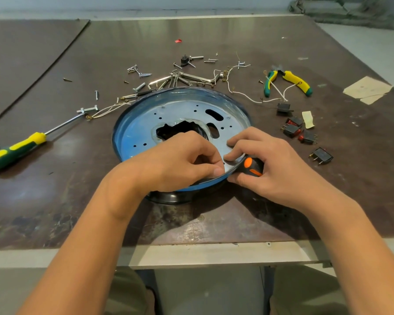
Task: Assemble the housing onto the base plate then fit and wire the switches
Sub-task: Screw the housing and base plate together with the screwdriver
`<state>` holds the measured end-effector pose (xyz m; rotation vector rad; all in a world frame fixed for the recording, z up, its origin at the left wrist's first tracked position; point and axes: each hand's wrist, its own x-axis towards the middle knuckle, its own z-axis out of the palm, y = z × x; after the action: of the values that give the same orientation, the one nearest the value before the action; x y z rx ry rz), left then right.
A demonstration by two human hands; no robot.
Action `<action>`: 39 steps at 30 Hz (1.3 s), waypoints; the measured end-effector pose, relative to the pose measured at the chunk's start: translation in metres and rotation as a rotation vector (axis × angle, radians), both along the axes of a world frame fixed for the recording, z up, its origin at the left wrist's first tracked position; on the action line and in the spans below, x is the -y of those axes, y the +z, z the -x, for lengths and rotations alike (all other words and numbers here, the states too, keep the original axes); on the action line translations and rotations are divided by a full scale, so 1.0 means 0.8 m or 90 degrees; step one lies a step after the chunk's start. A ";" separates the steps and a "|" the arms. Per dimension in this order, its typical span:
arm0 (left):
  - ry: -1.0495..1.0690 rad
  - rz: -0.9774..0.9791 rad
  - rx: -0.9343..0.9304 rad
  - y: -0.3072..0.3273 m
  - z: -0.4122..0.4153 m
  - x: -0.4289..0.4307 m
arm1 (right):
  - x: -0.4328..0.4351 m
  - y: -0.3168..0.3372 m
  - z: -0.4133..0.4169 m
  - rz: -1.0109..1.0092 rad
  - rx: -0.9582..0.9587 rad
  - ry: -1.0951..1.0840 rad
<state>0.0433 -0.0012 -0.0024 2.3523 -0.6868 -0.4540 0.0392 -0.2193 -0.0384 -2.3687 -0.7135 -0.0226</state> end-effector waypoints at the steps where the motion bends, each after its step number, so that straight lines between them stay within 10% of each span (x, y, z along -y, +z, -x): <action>1: 0.004 -0.002 0.001 0.000 0.000 0.001 | 0.000 0.000 0.000 -0.001 0.000 0.000; 39: 0.019 0.040 0.031 -0.004 -0.002 -0.001 | -0.002 -0.001 0.001 -0.005 0.004 0.007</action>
<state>0.0445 -0.0006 -0.0059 2.3179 -0.6783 -0.3592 0.0386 -0.2177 -0.0394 -2.3574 -0.7279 -0.0276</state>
